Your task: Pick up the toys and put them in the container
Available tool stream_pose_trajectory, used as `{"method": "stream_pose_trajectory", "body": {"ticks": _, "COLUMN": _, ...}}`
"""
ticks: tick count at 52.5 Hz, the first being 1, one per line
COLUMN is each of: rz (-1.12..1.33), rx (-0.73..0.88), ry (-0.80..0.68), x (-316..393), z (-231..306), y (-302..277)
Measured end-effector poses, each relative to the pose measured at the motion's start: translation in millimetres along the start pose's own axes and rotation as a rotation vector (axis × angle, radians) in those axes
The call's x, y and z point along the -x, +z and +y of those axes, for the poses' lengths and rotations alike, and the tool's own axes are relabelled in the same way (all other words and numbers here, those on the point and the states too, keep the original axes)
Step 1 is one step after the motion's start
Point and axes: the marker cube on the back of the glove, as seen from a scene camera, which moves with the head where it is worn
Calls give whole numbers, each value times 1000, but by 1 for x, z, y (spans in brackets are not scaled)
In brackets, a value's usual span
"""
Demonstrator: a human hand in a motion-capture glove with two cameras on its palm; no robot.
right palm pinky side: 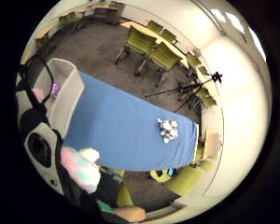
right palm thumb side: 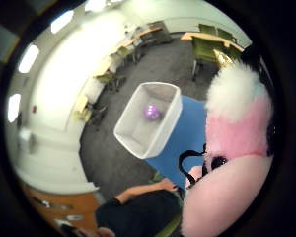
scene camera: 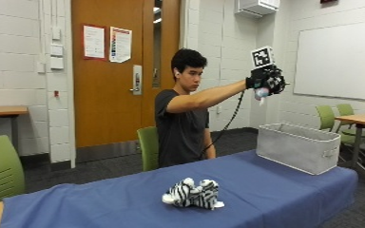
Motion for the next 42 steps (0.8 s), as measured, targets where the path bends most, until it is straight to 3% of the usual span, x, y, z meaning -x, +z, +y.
{"method": "stream_pose_trajectory", "body": {"ticks": 7, "rz": -119, "rx": 20, "ry": 64, "x": 65, "z": -55, "y": 10}}
{"method": "stream_pose_trajectory", "body": {"ticks": 13, "rz": -3, "rx": 47, "ry": -155, "x": 46, "z": -82, "y": 39}}
{"method": "stream_pose_trajectory", "body": {"ticks": 18, "rz": -117, "rx": 65, "ry": -83, "x": 60, "z": -103, "y": 55}}
{"method": "stream_pose_trajectory", "body": {"ticks": 25, "rz": -230, "rx": 74, "ry": -207, "x": 100, "z": -112, "y": 71}}
{"method": "stream_pose_trajectory", "body": {"ticks": 30, "rz": -176, "rx": 103, "ry": -84, "x": 102, "z": -121, "y": 89}}
{"method": "stream_pose_trajectory", "body": {"ticks": 42, "rz": -90, "rx": 165, "ry": -109, "x": 88, "z": -117, "y": 108}}
